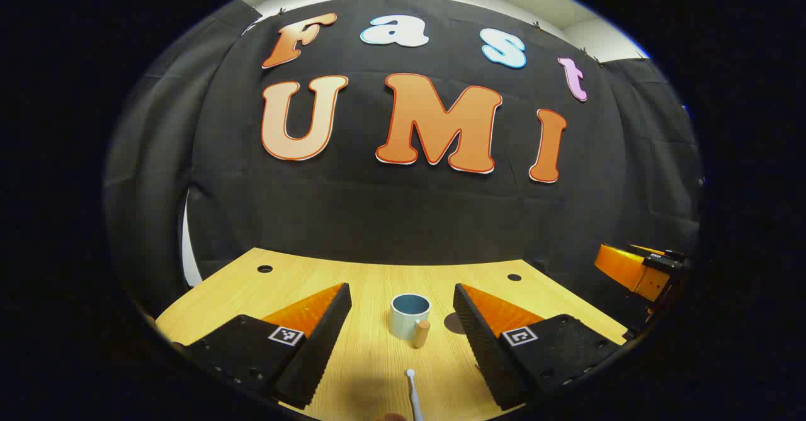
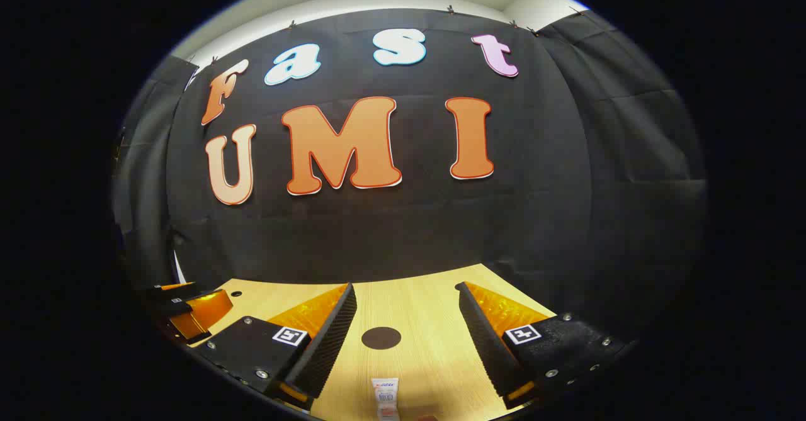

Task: Put the toothbrush and toothpaste on the desktop into the cup, then pick up the cup and place it on the coaster on the desktop.

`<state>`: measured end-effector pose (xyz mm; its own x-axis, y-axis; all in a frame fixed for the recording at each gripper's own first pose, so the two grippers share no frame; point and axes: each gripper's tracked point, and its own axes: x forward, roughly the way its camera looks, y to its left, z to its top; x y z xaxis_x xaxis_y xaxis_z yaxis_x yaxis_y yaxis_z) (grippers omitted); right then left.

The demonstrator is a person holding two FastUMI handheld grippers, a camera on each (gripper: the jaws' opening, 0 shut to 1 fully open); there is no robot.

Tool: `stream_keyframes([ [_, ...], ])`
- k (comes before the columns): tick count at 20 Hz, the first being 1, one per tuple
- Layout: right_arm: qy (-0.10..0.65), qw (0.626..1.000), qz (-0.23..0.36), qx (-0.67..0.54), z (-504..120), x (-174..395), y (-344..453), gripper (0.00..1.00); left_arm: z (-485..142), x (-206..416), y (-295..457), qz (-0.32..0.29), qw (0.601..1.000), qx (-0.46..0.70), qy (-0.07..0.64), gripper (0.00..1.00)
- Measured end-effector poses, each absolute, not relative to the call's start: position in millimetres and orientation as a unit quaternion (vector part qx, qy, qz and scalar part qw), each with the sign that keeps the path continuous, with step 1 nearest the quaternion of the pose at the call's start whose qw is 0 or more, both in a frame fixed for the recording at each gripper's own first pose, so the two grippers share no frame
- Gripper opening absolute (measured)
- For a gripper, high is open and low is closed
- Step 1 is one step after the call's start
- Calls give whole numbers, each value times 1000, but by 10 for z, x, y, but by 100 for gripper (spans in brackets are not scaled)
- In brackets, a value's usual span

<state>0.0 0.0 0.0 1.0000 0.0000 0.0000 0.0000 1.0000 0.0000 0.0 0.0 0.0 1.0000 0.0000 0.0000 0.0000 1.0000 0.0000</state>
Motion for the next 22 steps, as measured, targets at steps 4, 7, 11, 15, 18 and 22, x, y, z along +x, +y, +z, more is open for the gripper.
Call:
stream_keyframes([
  [4, -1, 1000, -8, -16, 86, -21, -34, 98, 87, 16, 4, 4, 1000, 2, -10, 98],
  [7, -6, 998, -19, -52, 148, -32, -73, 98, 115, 4, 0, 4, 1000, 7, -11, 98],
  [11, -16, 998, -13, -64, 252, -104, 5, 98, 149, -14, -40, -3, 1000, 9, -10, 98],
  [15, -16, 998, -8, -65, 297, -146, 60, 98, 130, -37, -22, -4, 1000, 8, -6, 98],
  [18, -2, 999, 5, -47, 242, -164, 133, 98, 104, -46, 9, -2, 1000, 10, -2, 98],
  [22, 17, 999, 4, -48, 141, -167, 156, 98, 47, -57, 13, -5, 1000, 16, 6, 98],
])
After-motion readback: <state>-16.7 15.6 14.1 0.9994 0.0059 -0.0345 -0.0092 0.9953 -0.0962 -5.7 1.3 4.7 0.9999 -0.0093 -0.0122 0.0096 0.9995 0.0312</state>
